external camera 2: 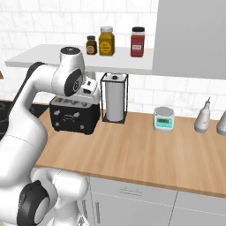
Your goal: Start the toaster. Once the lever pops up, take the bread to the plate on the dining counter.
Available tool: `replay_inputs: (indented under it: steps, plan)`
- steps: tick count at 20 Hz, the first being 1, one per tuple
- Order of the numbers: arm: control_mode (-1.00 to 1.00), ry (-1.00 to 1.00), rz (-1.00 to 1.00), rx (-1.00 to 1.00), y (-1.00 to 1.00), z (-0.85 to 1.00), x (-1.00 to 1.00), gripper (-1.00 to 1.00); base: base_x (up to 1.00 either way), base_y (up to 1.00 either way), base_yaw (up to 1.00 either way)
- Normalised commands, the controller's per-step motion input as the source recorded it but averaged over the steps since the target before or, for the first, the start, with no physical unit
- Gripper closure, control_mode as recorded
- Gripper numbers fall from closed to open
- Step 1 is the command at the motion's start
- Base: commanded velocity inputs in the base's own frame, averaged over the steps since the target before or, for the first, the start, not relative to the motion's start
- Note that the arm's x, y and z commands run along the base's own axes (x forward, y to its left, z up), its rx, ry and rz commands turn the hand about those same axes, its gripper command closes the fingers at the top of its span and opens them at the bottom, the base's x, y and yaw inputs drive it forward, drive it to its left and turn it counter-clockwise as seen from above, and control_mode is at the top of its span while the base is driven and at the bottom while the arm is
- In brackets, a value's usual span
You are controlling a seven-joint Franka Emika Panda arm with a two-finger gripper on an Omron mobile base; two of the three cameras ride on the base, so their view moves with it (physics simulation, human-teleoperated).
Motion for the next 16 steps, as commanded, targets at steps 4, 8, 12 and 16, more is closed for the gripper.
replay_inputs:
  steps: [4,8,12,16]
  plan:
    - [-1.00,0.00,0.00,0.00,0.16,-0.04,0.00,-1.00,0.00,0.00,0.00]
    - [-1.00,-0.01,-0.01,-0.01,0.63,-0.08,0.00,-1.00,0.00,0.00,0.00]
    - [-1.00,-0.02,-0.05,-0.02,0.73,-0.08,0.00,-1.00,0.00,0.00,0.00]
    - [-1.00,-0.04,-0.08,-0.02,0.71,-0.06,0.00,-1.00,0.00,0.00,0.00]
